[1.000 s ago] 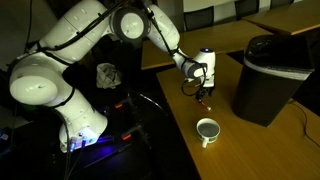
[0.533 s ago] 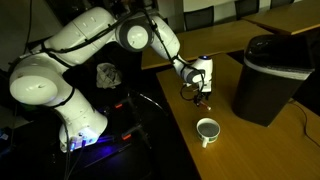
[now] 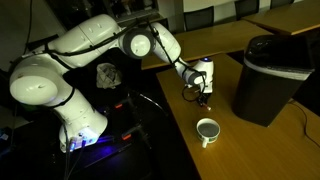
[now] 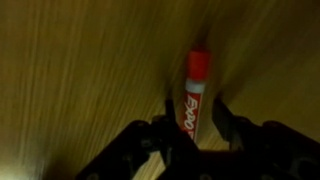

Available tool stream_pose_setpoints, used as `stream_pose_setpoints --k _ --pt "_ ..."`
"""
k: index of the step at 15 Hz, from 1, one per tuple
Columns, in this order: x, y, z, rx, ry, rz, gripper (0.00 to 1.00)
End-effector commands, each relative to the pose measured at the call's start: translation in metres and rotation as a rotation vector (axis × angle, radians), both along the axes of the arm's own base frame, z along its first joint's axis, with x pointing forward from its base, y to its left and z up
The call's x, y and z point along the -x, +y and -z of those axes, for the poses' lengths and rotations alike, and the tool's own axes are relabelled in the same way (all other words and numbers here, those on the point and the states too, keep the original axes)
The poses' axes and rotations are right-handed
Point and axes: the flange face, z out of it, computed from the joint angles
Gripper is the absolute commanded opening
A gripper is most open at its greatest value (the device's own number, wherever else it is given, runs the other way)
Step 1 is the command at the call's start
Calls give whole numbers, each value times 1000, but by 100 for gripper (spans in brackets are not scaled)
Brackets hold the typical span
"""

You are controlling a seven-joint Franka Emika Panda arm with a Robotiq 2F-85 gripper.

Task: Take the marker from the table and place it in the white cup

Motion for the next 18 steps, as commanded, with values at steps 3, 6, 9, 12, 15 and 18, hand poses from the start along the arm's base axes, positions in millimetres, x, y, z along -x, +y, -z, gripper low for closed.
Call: stream_pose_setpoints --k 3,6,9,12,15,18 --pt "-9 7 -24 49 -19 13 1" --pt "-16 8 -66 209 -73 35 5" --pt "-18 9 -104 367 -133 65 5" --pt "-9 0 -106 525 -180 119 5" --pt "10 -21 -93 678 -199 185 5" --pt "28 -37 -85 825 -219 246 5"
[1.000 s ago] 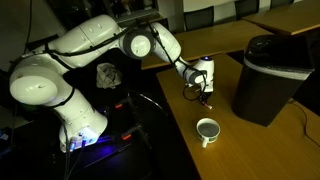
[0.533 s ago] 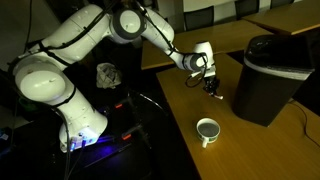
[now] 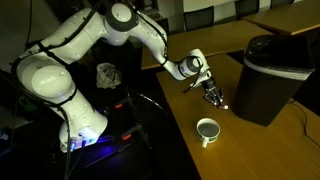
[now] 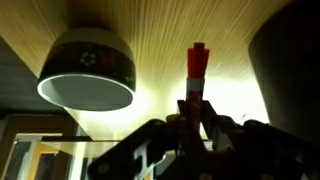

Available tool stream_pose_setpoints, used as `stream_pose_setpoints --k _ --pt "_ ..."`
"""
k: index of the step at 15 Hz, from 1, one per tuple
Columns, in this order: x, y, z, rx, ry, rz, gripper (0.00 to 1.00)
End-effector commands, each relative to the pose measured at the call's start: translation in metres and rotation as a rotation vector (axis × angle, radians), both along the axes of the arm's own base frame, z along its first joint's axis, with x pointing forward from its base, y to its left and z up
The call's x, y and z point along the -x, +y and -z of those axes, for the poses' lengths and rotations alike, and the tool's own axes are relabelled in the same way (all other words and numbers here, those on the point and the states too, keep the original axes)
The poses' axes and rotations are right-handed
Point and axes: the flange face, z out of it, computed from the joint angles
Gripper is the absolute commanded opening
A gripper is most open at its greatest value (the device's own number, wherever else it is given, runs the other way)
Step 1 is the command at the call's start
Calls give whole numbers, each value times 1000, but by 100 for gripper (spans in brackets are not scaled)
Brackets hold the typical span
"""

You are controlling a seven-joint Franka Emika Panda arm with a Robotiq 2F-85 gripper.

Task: Take the marker from the table and place it in the white cup

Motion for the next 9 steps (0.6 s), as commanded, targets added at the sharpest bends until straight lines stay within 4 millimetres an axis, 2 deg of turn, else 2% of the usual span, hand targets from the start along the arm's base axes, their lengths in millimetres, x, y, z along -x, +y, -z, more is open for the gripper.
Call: stream_pose_setpoints --k 1,7,9 --pt "14 -4 -3 179 -50 68 5" --pt "49 12 -11 461 -3 221 5" --pt "61 11 -9 567 32 277 5"
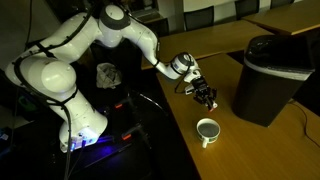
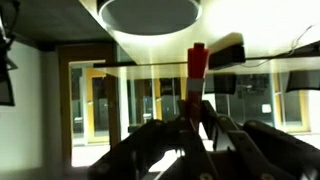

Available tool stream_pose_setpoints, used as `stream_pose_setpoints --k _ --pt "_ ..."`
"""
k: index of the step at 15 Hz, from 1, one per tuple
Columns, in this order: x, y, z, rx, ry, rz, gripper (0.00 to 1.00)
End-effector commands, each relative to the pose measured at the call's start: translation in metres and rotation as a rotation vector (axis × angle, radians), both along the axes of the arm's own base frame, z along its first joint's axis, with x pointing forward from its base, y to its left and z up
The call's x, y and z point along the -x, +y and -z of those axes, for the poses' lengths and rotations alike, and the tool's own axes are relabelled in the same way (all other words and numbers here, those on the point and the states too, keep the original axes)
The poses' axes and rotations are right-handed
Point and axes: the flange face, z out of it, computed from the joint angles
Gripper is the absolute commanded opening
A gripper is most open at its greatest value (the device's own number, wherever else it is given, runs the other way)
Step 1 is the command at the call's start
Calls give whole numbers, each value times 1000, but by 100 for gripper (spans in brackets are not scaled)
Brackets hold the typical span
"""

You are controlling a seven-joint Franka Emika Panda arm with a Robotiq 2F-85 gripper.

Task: Take the marker from the table and place it in the white cup

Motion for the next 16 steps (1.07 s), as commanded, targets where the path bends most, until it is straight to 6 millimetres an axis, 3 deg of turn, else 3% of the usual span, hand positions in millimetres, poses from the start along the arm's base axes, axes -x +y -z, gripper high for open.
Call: stream_pose_setpoints --k 1,4,6,10,14,15,16 --pt "17 -9 1 188 24 91 5" --pt "36 -25 17 333 88 188 5" --pt "40 -34 36 339 100 216 5" --pt "33 -43 79 231 108 232 5" --pt "26 -42 88 187 93 222 6" --pt "24 -40 87 194 83 213 44" --pt "22 -37 89 178 81 206 46"
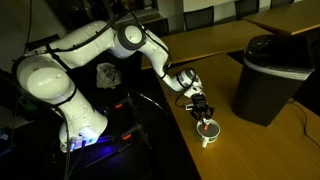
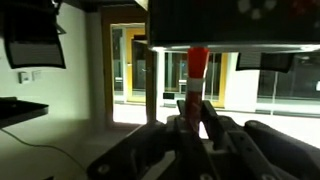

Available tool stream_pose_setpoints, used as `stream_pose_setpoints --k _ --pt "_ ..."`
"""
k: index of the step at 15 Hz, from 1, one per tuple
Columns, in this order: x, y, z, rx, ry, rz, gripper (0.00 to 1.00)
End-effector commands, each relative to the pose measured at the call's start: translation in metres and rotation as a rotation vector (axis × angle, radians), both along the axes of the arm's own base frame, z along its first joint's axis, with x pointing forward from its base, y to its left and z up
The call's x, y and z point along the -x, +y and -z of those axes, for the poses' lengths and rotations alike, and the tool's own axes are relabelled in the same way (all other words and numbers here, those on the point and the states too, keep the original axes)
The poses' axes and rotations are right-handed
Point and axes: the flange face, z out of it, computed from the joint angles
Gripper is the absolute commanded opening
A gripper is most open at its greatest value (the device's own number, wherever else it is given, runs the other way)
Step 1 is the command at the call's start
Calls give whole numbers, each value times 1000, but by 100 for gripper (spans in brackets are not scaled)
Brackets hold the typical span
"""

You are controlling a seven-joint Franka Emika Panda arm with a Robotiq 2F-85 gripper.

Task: Take the marker from the table and place it in the white cup

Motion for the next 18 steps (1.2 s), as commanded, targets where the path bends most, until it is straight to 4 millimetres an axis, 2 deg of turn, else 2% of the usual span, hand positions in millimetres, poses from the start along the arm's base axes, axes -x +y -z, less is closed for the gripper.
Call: stream_pose_setpoints --k 1,4,7,8,13,18 --pt "-9 9 1 1 -42 -16 52" --pt "-24 25 -7 -52 -72 -42 75" --pt "-41 44 -30 -178 -95 -45 96" --pt "-46 50 -40 -233 -89 -57 100" --pt "-70 79 -100 -443 -118 -148 100" --pt "-67 110 -162 -656 -170 -197 100"
